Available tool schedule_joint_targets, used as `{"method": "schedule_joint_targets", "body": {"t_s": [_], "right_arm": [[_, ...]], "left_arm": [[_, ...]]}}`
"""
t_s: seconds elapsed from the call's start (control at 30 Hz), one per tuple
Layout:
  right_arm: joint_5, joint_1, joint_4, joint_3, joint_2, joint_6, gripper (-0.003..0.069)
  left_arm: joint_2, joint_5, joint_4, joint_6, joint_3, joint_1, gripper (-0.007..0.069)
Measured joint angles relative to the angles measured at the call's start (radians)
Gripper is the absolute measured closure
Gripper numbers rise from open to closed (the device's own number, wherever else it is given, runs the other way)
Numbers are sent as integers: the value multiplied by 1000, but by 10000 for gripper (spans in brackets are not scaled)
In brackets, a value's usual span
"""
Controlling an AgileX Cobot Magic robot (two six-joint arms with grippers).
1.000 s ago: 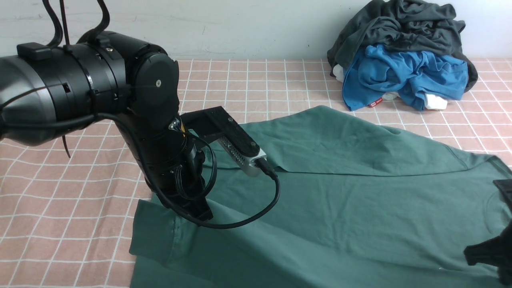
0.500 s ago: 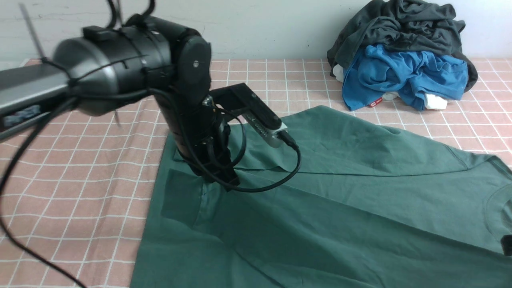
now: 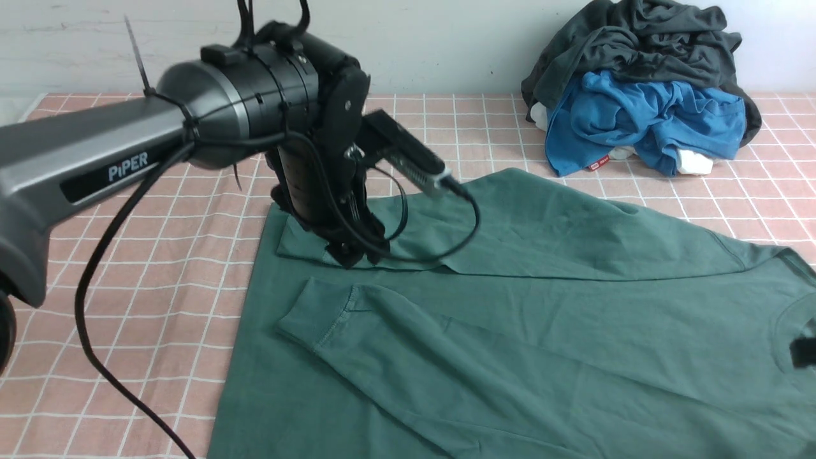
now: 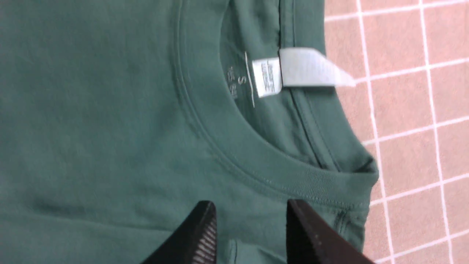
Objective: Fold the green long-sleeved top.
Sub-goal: Use the left arm to drag and place the cuff at the centered position on the left edge of the fabric, then use the left arm to clamp the cuff farthest from it
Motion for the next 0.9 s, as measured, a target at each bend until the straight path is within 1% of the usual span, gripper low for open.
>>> {"method": "schedule_joint_targets", "body": {"t_s": [0.03,0.07,0.13,0.17,0.2,0.27,0.33,0.47,0.6,0.67,0.77,0.8,0.87,0.9], "right_arm": [[3,0,0,-24,0,0,363],[4,0,0,-28,0,0,361],[4,0,17,-85,0,-6,344],[4,0,33,-113,0,-22,341],[3,0,33,-113,0,-25,340],[-11,0,75,-152,0,-70,340],[-28,0,99,-159,0,-103,340],[-48,0,135,-162,1,-148,340],[-49,0,143,-163,12,-167,340],[-49,0,144,-163,17,-167,340],[-51,0,144,-163,18,-167,340],[-52,0,144,-163,18,-167,340],[-52,0,146,-163,18,-167,339],[-52,0,146,-163,18,-167,339]], "left_arm": [[6,0,-12,-13,-18,19,82],[7,0,-15,-14,-18,23,80],[35,-1,-62,-26,-64,87,70],[55,-5,-96,-27,-83,122,69],[59,-5,-96,-27,-86,127,69],[120,-35,-165,-22,-120,196,69],[165,-68,-207,-11,-144,225,69],[252,-126,-257,-9,-182,251,69],[328,-146,-265,-9,-222,257,69],[346,-149,-269,-9,-229,257,81],[349,-147,-271,-9,-235,257,136],[350,-137,-275,-9,-236,257,188],[350,-119,-288,-9,-237,256,323],[349,-118,-288,-9,-237,256,337]]}}
